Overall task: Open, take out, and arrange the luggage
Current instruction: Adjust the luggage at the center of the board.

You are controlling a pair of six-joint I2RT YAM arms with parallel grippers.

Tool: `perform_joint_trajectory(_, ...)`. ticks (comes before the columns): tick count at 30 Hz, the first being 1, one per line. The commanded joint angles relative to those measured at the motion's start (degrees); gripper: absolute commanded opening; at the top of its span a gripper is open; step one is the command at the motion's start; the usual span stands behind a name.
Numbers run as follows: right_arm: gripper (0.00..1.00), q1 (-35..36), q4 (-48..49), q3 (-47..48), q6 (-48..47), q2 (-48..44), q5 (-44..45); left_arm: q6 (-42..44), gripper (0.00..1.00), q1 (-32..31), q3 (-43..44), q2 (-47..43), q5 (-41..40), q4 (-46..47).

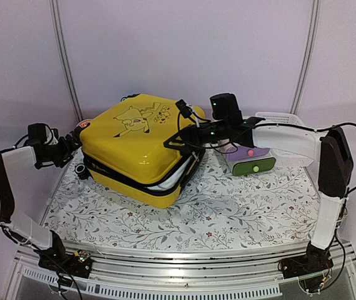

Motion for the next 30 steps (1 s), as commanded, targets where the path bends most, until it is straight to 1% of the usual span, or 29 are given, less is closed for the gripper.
perform_joint_trajectory(1, 0.9, -1.48, -2.15, -7.1, -3.61, -7.77, 10.73, -0.12, 0.79, -2.67, -1.84, -6.85, -2.21, 2.27)
perform_joint_trajectory(3, 0.92, -1.48, -1.27, -10.47, -4.7, -10.92, 14.29, 0.1, 0.79, -5.3, -4.33, -13.1, -5.24, 0.03)
perform_joint_trajectory(4, 0.92, -1.51, -0.59, -12.21, -4.86, -12.4, 15.64, 0.33, 0.79, -7.17, -5.6, -17.95, -7.06, -1.06)
perform_joint_trajectory(8, 0.94, -1.95, 1.95, -17.16, -5.23, -16.67, 19.64, 2.47, 0.78, -16.9, -7.34, -30.28, -14.74, -6.66)
perform_joint_trajectory(11, 0.95, -2.88, 3.43, -20.01, -4.26, -18.3, 21.56, 4.42, 0.74, -23.79, -6.71, -35.38, -13.48, -8.56)
perform_joint_trajectory(14, 0.98, -3.76, 4.96, -22.56, -3.02, -19.41, 23.83, 6.06, 0.73, -33.61, -4.19, -35.83, -13.79, -10.26)
perform_joint_trajectory(15, 0.99, -3.96, 5.37, -23.44, -2.46, -19.79, 24.83, 6.31, 0.74, -39.29, -3.39, -35.16, -16.42, -10.57)
perform_joint_trajectory(18, 0.99, -4.32, 6.08, -25.51, -0.19, -20.68, 29.45, 7.35, 0.75, -52.48, -0.51, -30.92, -24.2, -10.72)
perform_joint_trajectory(21, 0.99, -5.0, 4.93, -25.47, 2.21, -20.76, 30.93, 9.58, 0.76, -64.54, 5.27, -23.08, -32.6, -12.53)
perform_joint_trajectory(23, 0.99, -5.84, 3.3, -25.25, 4.42, -20.54, 31.47, 11.0, 0.76, -70.63, 10.1, -16.7, -36.85, -14.2)
perform_joint_trajectory(24, 0.99, -6.46, 2.86, -25.44, 5.14, -20.68, 31.49, 11.51, 0.76, -72.61, 12.7, -13.2, -38.19, -15.18)
perform_joint_trajectory(26, 0.99, -8.22, 2.41, -26.4, 6.76, -21.22, 32.09, 12.47, 0.72, -74.66, 17.79, -6.91, -39.11, -16.77)
perform_joint_trajectory(28, 0.99, -10.15, 2.95, -28.4, 9.05, -22.64, 32.16, 13.28, 0.67, -75.45, 21.46, -0.29, -39.26, -17.97)
perform_joint_trajectory(30, 0.99, -11.8, 4.42, -30.75, 10.24, -24.32, 31.12, 13.93, 0.63, -75.6, 24.67, 4.41, -39.14, -19.32)
